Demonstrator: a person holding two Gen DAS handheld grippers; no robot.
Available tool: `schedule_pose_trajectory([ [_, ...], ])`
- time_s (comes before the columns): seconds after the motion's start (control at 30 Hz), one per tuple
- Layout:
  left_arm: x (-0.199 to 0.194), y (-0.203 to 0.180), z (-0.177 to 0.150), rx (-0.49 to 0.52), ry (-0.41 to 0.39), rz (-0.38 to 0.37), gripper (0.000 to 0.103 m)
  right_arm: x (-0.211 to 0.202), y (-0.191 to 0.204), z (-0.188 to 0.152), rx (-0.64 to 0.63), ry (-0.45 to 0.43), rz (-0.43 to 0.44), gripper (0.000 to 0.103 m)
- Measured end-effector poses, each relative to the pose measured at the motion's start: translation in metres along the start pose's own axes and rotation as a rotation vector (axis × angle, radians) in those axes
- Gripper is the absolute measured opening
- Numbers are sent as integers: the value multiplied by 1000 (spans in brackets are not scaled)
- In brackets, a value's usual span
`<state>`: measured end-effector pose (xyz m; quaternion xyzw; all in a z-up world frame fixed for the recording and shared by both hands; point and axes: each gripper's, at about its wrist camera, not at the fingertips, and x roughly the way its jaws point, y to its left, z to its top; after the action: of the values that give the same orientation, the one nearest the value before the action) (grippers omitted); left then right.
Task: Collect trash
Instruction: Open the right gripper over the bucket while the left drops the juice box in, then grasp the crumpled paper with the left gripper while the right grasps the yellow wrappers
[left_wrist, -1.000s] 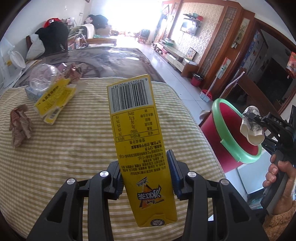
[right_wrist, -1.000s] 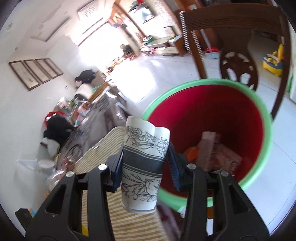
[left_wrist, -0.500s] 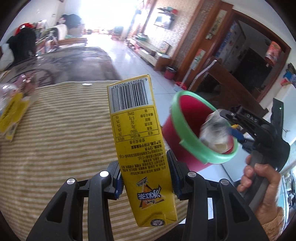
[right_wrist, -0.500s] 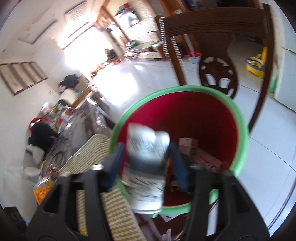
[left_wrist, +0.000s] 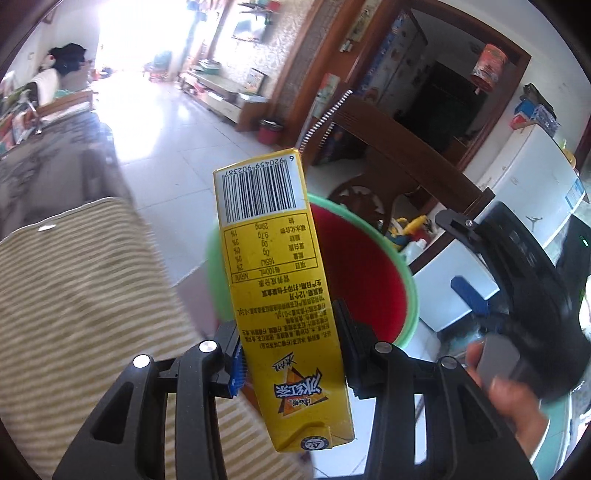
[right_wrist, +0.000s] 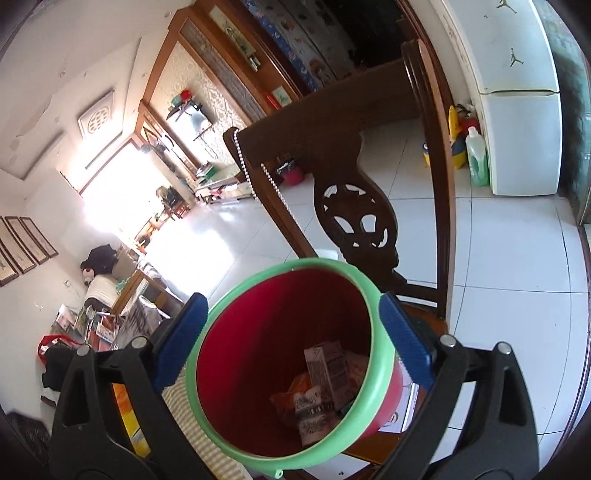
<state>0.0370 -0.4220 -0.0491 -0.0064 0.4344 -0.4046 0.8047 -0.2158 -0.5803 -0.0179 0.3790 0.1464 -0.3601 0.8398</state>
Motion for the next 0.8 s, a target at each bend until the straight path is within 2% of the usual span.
schedule_pose_trajectory([
  [0.1, 18, -6, 15, -11, 23, -29, 40, 3, 3, 1, -3, -1, -1, 92],
  [0.17, 25, -9, 22, -6, 22, -19, 55, 6, 6, -1, -9, 4, 4, 92],
  [0.33, 16, 7, 17, -34, 1, -11, 58, 11, 17, -4, -43, 14, 5, 92],
  [0.47, -7, 51, -16, -194, 11, -34, 59, 15, 28, -11, -58, 45, 24, 94],
  [0.63, -44, 90, -57, -260, -22, 64, 59, 16, 49, -21, -114, 64, 37, 95],
  [0.8, -97, 140, -97, -315, -81, 228, 61, 22, 76, -39, -172, 125, 73, 95],
])
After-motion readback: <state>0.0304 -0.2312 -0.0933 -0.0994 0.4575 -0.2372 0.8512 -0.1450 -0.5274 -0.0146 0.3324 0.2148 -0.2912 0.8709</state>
